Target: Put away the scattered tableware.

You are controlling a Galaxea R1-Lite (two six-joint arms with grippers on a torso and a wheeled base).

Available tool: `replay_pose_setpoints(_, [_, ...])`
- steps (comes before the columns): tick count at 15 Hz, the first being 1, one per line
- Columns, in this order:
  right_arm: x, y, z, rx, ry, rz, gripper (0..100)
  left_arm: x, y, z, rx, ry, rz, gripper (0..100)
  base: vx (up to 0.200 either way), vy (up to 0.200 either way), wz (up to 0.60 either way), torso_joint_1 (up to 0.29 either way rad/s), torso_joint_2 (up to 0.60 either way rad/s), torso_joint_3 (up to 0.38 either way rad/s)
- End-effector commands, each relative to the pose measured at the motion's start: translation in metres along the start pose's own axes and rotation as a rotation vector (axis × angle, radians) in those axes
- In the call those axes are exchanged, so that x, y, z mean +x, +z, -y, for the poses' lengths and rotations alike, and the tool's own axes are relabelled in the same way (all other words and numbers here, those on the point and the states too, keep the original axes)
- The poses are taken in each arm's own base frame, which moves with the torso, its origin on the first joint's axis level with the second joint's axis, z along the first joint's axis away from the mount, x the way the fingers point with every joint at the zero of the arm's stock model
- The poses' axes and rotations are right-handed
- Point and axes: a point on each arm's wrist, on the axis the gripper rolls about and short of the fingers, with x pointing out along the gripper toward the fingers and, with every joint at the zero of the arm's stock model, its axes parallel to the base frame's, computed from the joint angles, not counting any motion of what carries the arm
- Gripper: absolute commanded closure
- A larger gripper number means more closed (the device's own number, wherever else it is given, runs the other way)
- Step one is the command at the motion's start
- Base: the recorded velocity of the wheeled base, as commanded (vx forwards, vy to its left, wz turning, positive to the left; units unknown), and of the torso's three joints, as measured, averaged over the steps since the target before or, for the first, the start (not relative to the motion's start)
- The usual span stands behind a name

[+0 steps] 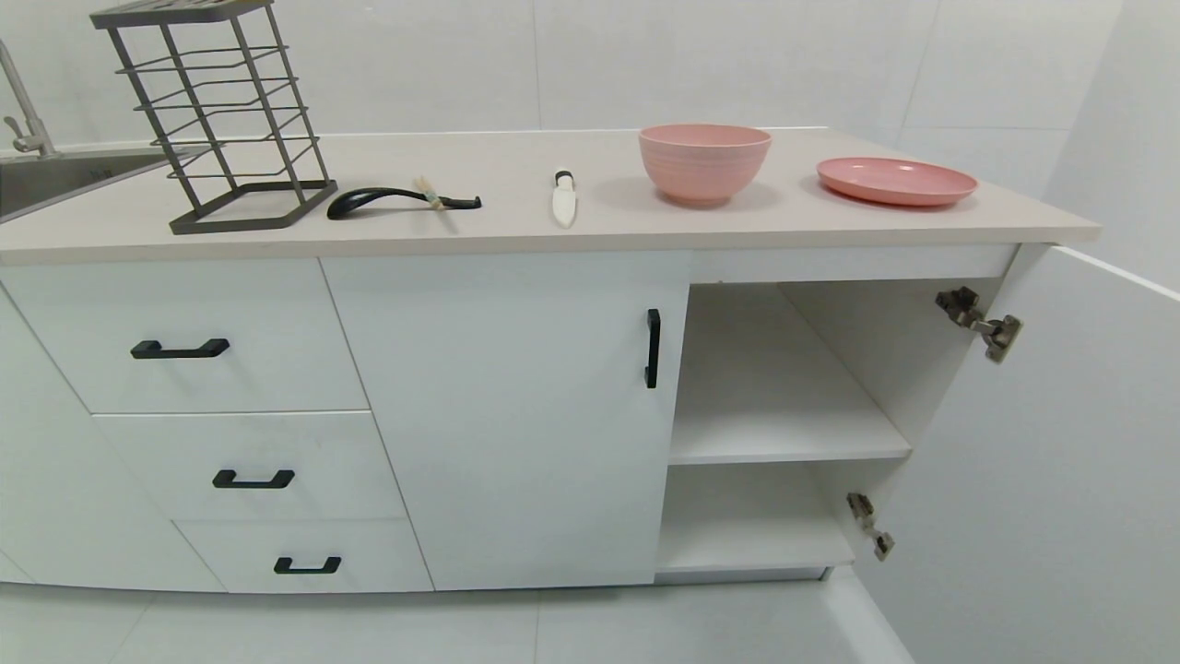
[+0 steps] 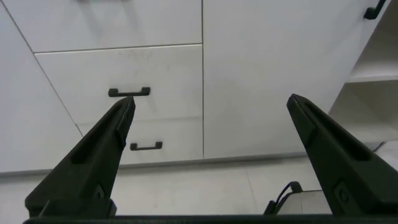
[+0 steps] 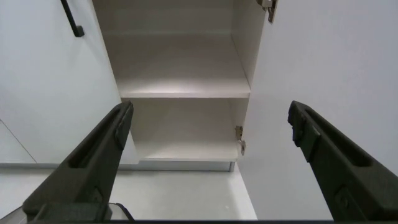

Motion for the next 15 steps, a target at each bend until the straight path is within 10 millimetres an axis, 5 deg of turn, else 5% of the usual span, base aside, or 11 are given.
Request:
replay_pose_setpoints(1, [0.0000,0.0000,0.0000,0.000,0.000,0.001,0,-0.0006,-0.0003,-0.0001,-0.015,0.007,0.007,0,0.000,0.000,0.00,0.000,0.00,0.000])
replay_pose_setpoints(13, [0.0000,0.0000,0.0001,0.003,-0.006,0.001,0,-0.0006,-0.0001,-0.0007,-0.025,0.032,0.008,0,0.000,0.000,0.00,0.000,0.00,0.000])
replay_pose_setpoints(15, [0.0000,0.0000,0.0001,0.003,-0.006,0.001,0,-0.0006,-0.0001,-0.0007,-0.023,0.032,0.008,0,0.000,-0.200,0.00,0.002,0.00,0.002])
